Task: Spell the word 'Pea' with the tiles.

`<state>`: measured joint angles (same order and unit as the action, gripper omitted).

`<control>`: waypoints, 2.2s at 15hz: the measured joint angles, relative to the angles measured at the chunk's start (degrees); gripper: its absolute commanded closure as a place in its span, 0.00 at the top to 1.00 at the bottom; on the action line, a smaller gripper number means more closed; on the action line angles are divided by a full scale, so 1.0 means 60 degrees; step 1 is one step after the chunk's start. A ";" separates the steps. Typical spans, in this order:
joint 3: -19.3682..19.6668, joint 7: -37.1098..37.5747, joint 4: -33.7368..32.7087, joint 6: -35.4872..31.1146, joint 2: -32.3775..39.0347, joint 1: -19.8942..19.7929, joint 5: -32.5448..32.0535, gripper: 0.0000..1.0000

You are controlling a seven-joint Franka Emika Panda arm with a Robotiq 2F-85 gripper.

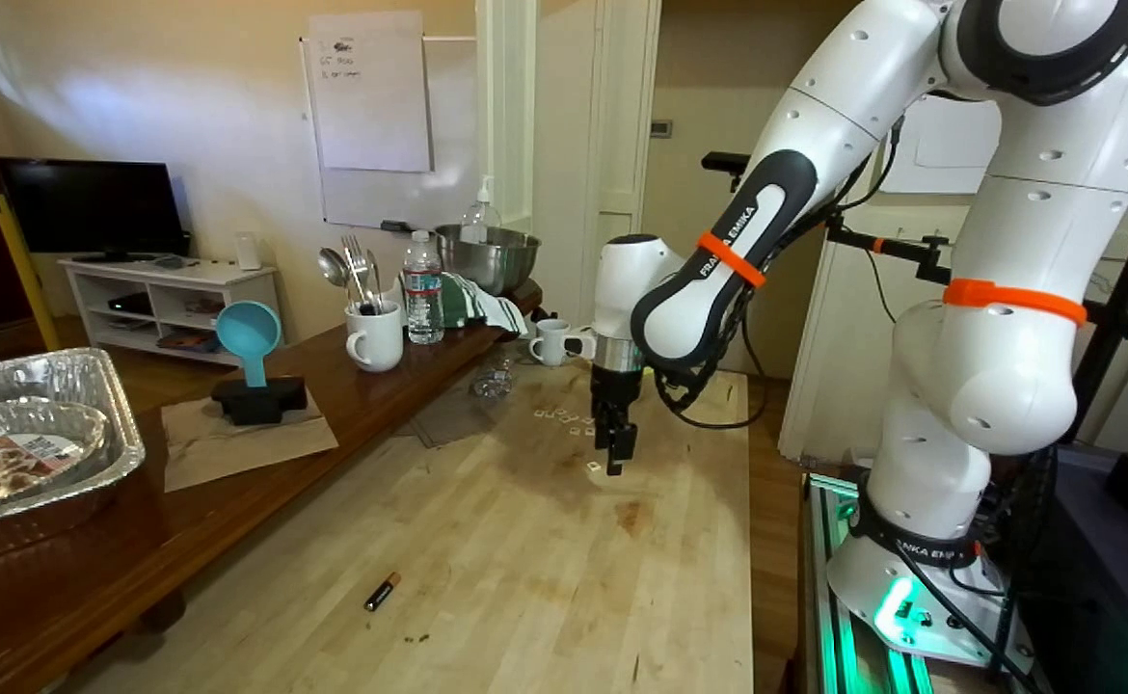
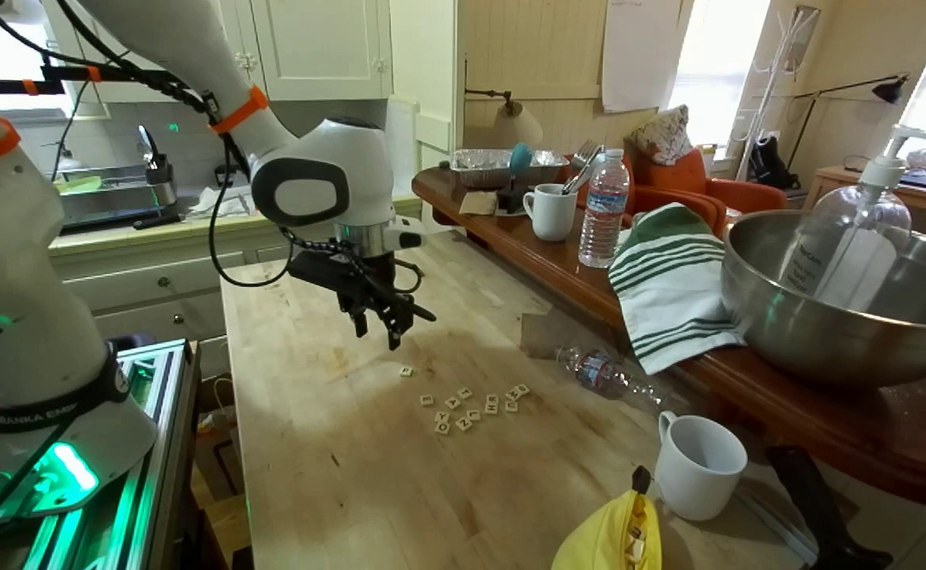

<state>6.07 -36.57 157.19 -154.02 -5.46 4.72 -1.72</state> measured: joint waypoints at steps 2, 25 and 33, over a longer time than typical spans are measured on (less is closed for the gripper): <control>-0.0019 -0.0010 -0.0093 -0.0145 0.0283 -0.0040 0.0000 0.27; -0.0342 0.1213 -0.0892 -0.1516 0.1894 -0.0945 -0.0913 0.00; -0.0557 0.3556 -0.0968 -0.2022 0.2071 -0.0938 -0.0890 0.00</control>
<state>2.73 -15.23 151.39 -166.15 6.96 -0.91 -7.06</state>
